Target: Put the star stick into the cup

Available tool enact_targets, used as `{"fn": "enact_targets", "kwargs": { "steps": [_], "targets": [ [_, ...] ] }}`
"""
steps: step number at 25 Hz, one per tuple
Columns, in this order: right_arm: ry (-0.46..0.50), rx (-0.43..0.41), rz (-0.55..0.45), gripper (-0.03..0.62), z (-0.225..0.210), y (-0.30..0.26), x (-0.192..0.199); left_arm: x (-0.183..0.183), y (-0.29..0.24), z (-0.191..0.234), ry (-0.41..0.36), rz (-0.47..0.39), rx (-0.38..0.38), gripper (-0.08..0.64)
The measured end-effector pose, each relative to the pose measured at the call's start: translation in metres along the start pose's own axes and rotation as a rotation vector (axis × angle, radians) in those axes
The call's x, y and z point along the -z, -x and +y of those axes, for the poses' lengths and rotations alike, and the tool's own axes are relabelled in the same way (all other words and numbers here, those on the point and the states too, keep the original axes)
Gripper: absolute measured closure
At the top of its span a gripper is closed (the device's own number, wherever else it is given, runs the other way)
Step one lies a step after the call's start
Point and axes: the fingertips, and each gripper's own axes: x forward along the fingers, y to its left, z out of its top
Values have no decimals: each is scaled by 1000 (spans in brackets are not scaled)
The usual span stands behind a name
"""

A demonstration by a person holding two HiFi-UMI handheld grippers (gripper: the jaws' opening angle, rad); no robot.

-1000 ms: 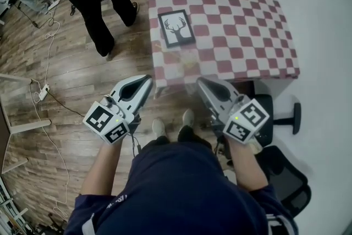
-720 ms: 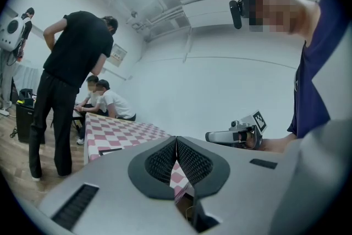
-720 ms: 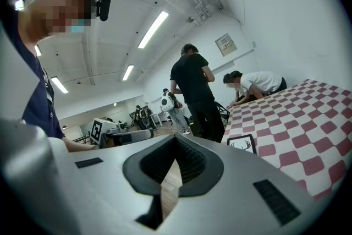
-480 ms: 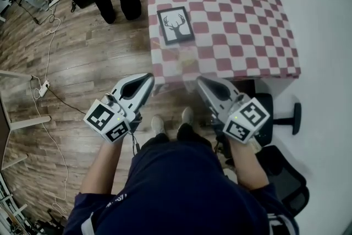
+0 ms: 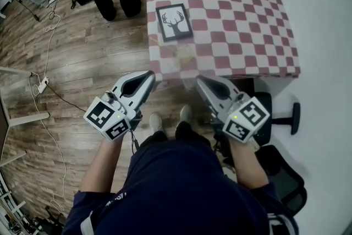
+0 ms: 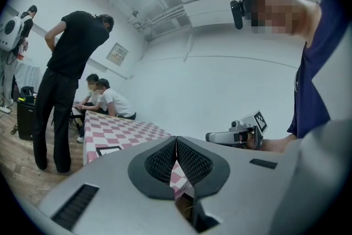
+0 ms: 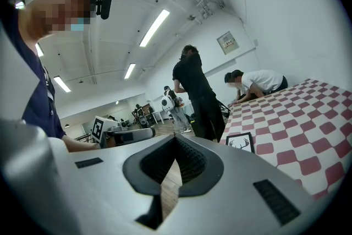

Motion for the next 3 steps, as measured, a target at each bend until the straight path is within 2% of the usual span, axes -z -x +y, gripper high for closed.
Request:
{"fn": "enact_targets", "kwargs": {
  "steps": [3],
  "targets": [
    [-1, 3, 4, 578, -3, 3, 2, 3, -3, -2, 2, 1, 2, 529]
  ]
}}
